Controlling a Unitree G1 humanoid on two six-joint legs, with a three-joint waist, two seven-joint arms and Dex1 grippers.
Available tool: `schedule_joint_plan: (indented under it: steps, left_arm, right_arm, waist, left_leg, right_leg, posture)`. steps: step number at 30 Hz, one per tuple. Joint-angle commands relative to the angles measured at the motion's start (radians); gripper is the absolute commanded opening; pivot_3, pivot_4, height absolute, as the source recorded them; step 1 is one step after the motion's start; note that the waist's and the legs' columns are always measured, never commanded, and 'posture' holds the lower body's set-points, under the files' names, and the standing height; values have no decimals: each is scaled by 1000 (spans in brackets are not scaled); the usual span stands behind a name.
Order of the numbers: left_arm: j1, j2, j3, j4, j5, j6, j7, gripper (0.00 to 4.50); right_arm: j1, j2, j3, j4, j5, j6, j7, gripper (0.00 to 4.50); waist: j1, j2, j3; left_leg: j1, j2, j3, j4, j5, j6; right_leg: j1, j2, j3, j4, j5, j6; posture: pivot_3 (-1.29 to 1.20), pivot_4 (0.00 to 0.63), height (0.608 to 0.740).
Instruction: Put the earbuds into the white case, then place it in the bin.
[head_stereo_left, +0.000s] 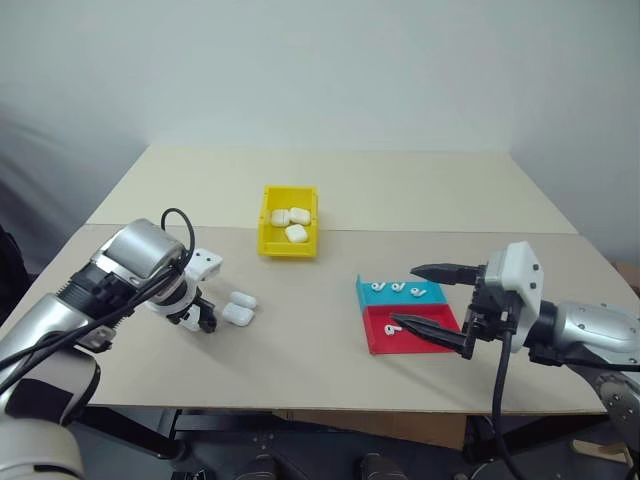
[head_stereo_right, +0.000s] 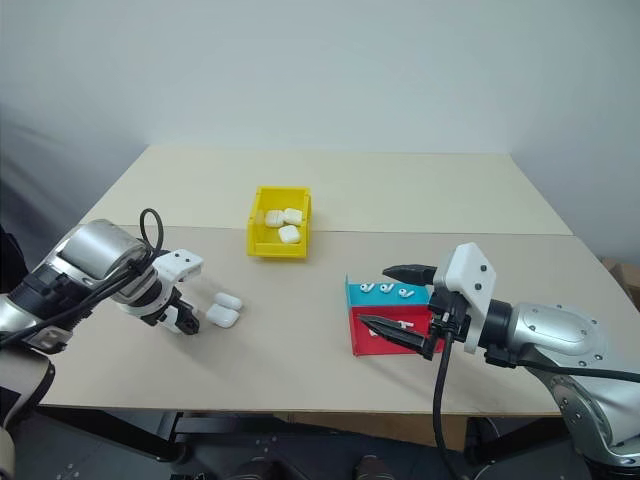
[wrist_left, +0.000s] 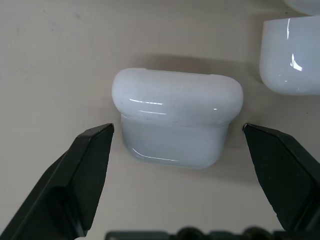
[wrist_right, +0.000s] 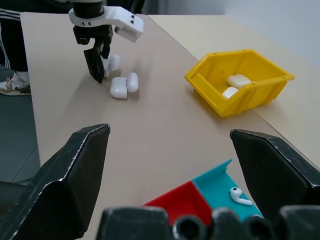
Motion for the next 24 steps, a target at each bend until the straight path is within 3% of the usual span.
schedule_joint_plan:
  steps: [1,4,8,12,16,19,22,24]
  left_arm:
    - [23,-1,-12,0,-4,2,39,3611]
    - [28,9,-14,-20,-8,2,47,2772]
    - [46,42,12,-108,7,2,37,2755]
    - [112,90,141,-282,19,-39,-6,2755]
    - [157,256,279,-442,-56,-51,-161,2755]
    - [308,374,432,-529,-59,-236,-263,2755]
    - [466,294,684,-570,-61,-416,-255,2755]
    - [544,183,818,-611,-83,-525,-254,2755]
  right_arm:
    - [-3,-1,-29,-35,13,-1,-19,4500]
    - [-9,0,-19,-34,6,2,-33,4500]
    - [-20,1,-5,-23,-5,-2,-44,4500]
    - [-28,3,2,-16,-18,-7,-51,4500]
    - [-31,3,-2,-7,-25,-13,-55,4500]
    - [-23,12,0,2,-40,-26,-58,4500]
    - [-22,28,10,8,-54,-32,-63,4500]
    - [-23,40,14,9,-64,-36,-64,4500]
  waist:
    - [-1,0,0]
    - [-2,0,0]
    - [-7,1,0]
    - [-9,0,0]
    - [-8,-6,3]
    - [-13,-5,3]
    - [1,-4,3]
    - [12,-5,3]
  left_leg:
    - [0,0,0,0,0,0]
    - [0,0,0,0,0,0]
    - [1,0,0,0,0,0]
    - [-1,0,0,0,0,0]
    - [-4,1,0,0,0,0]
    - [-3,0,1,-2,0,0]
    - [-2,0,2,-2,0,0]
    - [-2,1,2,0,0,-1]
  right_leg:
    - [0,0,0,0,0,0]
    - [0,0,0,1,0,0]
    - [0,0,1,1,0,0]
    - [-2,1,2,1,0,0]
    - [-5,1,1,0,1,0]
    - [-4,0,2,-1,0,0]
    - [-3,-1,1,0,0,-1]
    - [-2,-2,-1,-1,0,-1]
  posture:
    - [0,150,740]
    - [0,150,740]
    - [0,150,740]
    - [0,150,740]
    - [0,150,740]
    - [0,150,740]
    - [0,150,740]
    - [0,150,740]
